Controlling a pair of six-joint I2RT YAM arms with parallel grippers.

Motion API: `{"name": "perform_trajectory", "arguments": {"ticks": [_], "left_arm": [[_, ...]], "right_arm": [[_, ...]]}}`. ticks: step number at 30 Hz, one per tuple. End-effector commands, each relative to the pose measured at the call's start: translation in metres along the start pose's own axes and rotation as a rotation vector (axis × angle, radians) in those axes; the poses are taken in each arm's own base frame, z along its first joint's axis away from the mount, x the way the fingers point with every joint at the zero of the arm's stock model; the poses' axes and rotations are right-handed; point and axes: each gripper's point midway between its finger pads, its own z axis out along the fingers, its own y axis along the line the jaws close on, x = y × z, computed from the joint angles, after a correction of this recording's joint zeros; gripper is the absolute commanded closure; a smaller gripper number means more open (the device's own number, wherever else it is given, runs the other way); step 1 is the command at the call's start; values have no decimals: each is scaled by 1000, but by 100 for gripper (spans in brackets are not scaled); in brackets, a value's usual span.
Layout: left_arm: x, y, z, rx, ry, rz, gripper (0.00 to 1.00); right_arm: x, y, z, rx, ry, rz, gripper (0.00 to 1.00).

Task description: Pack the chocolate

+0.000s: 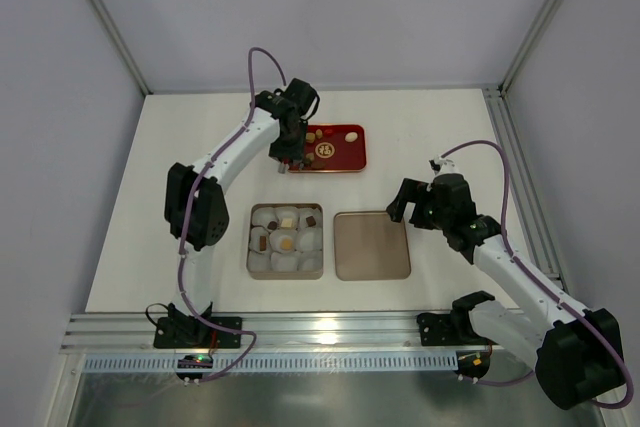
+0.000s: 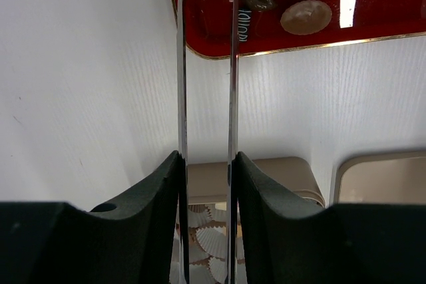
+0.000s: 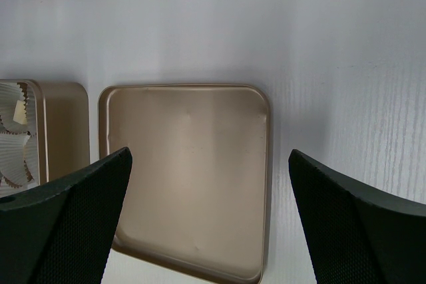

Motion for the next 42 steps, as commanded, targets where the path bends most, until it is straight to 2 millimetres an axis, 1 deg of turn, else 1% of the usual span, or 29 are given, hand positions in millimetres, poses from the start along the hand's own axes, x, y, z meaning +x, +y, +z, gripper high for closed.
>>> {"name": "perform_trajectory", "arguments": {"ticks": [1, 4, 10, 20, 26, 37, 42], "left_arm": [[-12, -1, -15, 27, -44, 2, 64], [-12, 0, -15, 22, -44, 7, 66], [-14, 0, -20, 24, -56, 7, 69], [-20, 3, -38, 33, -88, 5, 70], [-19, 2, -47, 51, -96, 1, 70], [-16, 4, -61, 70, -111, -4, 71], [-8, 3, -69, 98, -108, -6, 71]], "right_arm": [[-8, 4, -1, -11, -29, -9, 0], [-8, 4, 0, -14, -29, -7, 0], [-9, 4, -1, -14, -31, -7, 0], [-8, 4, 1, -14, -28, -3, 0], [-7, 4, 2, -12, -25, -1, 0], [-7, 4, 5, -12, -25, 2, 0], [-7, 4, 6, -10, -21, 5, 0]]}}
